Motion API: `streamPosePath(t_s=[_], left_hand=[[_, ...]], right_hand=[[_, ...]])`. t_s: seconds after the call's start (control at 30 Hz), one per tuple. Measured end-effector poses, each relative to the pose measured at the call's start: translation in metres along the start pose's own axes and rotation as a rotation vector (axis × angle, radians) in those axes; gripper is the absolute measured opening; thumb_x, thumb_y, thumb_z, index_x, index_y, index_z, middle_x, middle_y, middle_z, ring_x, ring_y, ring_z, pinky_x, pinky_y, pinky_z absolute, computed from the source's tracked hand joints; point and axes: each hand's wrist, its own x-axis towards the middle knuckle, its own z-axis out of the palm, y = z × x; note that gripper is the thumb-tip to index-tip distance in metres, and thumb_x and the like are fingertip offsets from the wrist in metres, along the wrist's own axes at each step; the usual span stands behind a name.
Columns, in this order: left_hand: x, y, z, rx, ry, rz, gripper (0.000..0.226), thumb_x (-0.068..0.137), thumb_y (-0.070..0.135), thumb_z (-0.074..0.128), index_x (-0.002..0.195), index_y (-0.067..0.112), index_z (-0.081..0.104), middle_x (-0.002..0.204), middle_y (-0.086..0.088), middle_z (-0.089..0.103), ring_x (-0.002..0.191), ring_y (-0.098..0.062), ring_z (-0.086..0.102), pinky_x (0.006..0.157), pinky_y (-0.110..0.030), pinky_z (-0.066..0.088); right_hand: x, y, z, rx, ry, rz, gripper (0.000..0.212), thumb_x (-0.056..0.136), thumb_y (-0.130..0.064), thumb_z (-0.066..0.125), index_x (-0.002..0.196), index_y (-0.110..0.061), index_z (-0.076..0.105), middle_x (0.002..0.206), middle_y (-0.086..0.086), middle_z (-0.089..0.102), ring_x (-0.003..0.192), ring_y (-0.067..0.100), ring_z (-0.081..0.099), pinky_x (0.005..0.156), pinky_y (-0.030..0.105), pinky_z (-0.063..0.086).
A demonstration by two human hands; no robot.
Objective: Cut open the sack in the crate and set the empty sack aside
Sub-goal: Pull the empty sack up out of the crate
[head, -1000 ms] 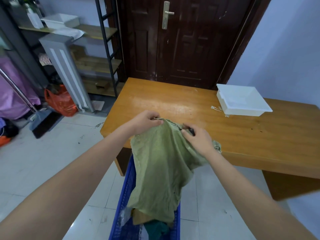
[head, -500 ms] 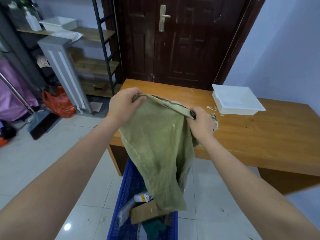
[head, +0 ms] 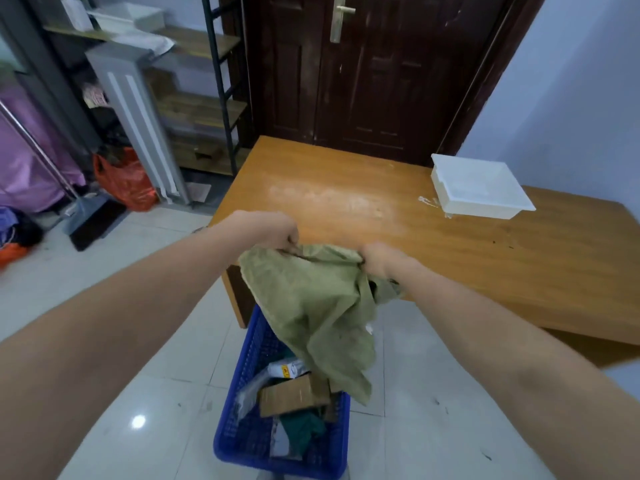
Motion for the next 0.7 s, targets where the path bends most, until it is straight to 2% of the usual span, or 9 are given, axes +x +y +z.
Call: streamPosePath(t_s=[0.13,0.27,0.33,0.43,0.53,0.57,0.63,0.67,0.7], left_hand=[[0.002,0.006,0.000,0.024,0.403,-0.022,0.029,0.098,0.031,0.045,0.115,0.014,0.062,0.103,-0.009,0.068,0.090,-0.030,0.062,0.069,-0.039,0.053],[-0.006,0.003,-0.002,-0.238,0.332,-0.035,0.070,0.085,0.061,0.053,0.138,0.016,0.045,0.132,-0.008,0.057,0.115,-0.030,0.056,0.082,-0.036,0.047],[-0.014,-0.001,-0.003,-0.098,0.255,-0.061,0.078,0.077,0.065,0.059,0.137,0.018,0.045,0.127,-0.006,0.059,0.113,-0.029,0.057,0.079,-0.034,0.046],[-0.016,-0.006,-0.002,0.123,0.229,-0.090,0.028,0.086,0.034,0.061,0.107,0.017,0.066,0.085,-0.002,0.062,0.078,-0.025,0.057,0.060,-0.032,0.045],[-0.010,-0.024,-0.002,-0.034,0.571,-0.060,0.025,0.087,0.008,0.053,0.105,0.014,0.069,0.103,-0.008,0.060,0.097,-0.030,0.055,0.070,-0.038,0.050],[-0.010,-0.028,0.000,-0.086,0.765,-0.019,0.030,0.086,0.002,0.052,0.111,0.011,0.067,0.115,-0.012,0.058,0.109,-0.032,0.052,0.079,-0.042,0.050],[-0.009,-0.026,0.012,-0.146,1.059,0.042,0.043,0.083,-0.006,0.051,0.123,0.008,0.061,0.130,-0.016,0.055,0.119,-0.036,0.050,0.092,-0.045,0.047],[-0.008,-0.022,0.020,-0.166,1.006,0.035,0.046,0.084,-0.006,0.049,0.127,0.008,0.058,0.132,-0.016,0.056,0.117,-0.036,0.052,0.092,-0.045,0.047],[-0.010,-0.015,0.026,-0.191,0.776,0.030,0.045,0.087,-0.005,0.047,0.128,0.010,0.057,0.130,-0.014,0.057,0.112,-0.035,0.055,0.089,-0.045,0.049]], right_hand=[[0.007,0.001,-0.005,0.208,0.224,-0.068,0.032,0.089,-0.007,0.039,0.111,-0.007,0.063,0.105,0.016,0.068,0.091,0.035,0.061,0.065,0.034,0.045],[0.000,0.010,-0.008,0.344,0.296,-0.047,0.027,0.088,-0.006,0.043,0.100,-0.014,0.066,0.085,0.008,0.064,0.080,0.026,0.053,0.053,0.030,0.036],[-0.003,0.014,-0.012,0.372,0.394,-0.017,0.021,0.087,-0.009,0.046,0.093,-0.016,0.064,0.084,0.006,0.063,0.080,0.027,0.054,0.051,0.029,0.034],[-0.006,0.018,-0.008,0.105,0.345,-0.048,0.034,0.089,-0.012,0.048,0.120,-0.019,0.062,0.107,0.009,0.068,0.093,0.032,0.061,0.064,0.033,0.046],[-0.006,0.020,-0.019,-0.010,-0.041,-0.121,0.026,0.092,-0.019,0.054,0.118,-0.015,0.058,0.109,0.010,0.066,0.097,0.032,0.059,0.072,0.036,0.047],[-0.006,0.019,-0.029,0.022,0.002,-0.110,0.020,0.091,-0.014,0.054,0.111,-0.016,0.059,0.103,0.008,0.066,0.096,0.032,0.059,0.071,0.036,0.048],[-0.004,0.021,-0.043,0.051,0.428,-0.072,0.031,0.087,0.000,0.046,0.108,-0.019,0.060,0.099,0.006,0.064,0.091,0.032,0.060,0.067,0.036,0.049],[-0.005,0.022,-0.044,0.015,0.556,-0.029,0.039,0.086,0.003,0.042,0.115,-0.018,0.059,0.105,0.008,0.063,0.092,0.032,0.060,0.066,0.036,0.048],[-0.009,0.020,-0.042,-0.064,0.486,-0.029,0.043,0.086,0.003,0.041,0.121,-0.016,0.058,0.110,0.010,0.062,0.094,0.032,0.059,0.067,0.036,0.046]])
